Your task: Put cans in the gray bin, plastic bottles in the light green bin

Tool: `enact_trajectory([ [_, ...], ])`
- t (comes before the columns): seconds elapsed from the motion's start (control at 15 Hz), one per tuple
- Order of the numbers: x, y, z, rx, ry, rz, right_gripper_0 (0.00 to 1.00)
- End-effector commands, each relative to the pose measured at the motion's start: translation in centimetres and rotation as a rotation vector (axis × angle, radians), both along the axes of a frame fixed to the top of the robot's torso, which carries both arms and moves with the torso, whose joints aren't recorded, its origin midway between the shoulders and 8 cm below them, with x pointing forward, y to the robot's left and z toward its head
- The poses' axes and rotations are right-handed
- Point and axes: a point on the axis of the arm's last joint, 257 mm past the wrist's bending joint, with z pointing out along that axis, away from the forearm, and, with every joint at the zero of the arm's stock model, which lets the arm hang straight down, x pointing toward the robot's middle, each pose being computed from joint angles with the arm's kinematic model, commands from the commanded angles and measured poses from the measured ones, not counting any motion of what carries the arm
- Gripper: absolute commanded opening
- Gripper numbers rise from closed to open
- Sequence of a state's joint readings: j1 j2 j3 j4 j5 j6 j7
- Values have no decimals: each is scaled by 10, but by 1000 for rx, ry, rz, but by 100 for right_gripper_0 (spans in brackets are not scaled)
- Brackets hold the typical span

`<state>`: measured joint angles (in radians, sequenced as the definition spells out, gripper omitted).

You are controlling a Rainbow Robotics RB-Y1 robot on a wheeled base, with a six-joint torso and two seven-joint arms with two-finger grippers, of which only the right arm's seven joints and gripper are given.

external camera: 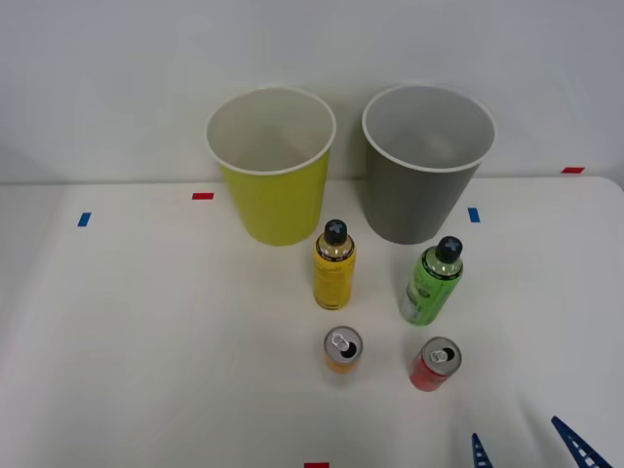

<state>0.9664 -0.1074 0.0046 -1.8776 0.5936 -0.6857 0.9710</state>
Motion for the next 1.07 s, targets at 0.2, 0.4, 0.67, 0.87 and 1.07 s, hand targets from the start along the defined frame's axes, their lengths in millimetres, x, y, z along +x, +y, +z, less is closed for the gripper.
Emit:
enact_trajectory([
  [0.2,0,0,0,0,0,0,100],
  [0.4,0,0,0,0,0,0,100],
  [0.67,0,0,0,0,0,0,100],
  [0.87,0,0,0,0,0,0,100],
  [1.07,0,0,0,0,0,0,100],
])
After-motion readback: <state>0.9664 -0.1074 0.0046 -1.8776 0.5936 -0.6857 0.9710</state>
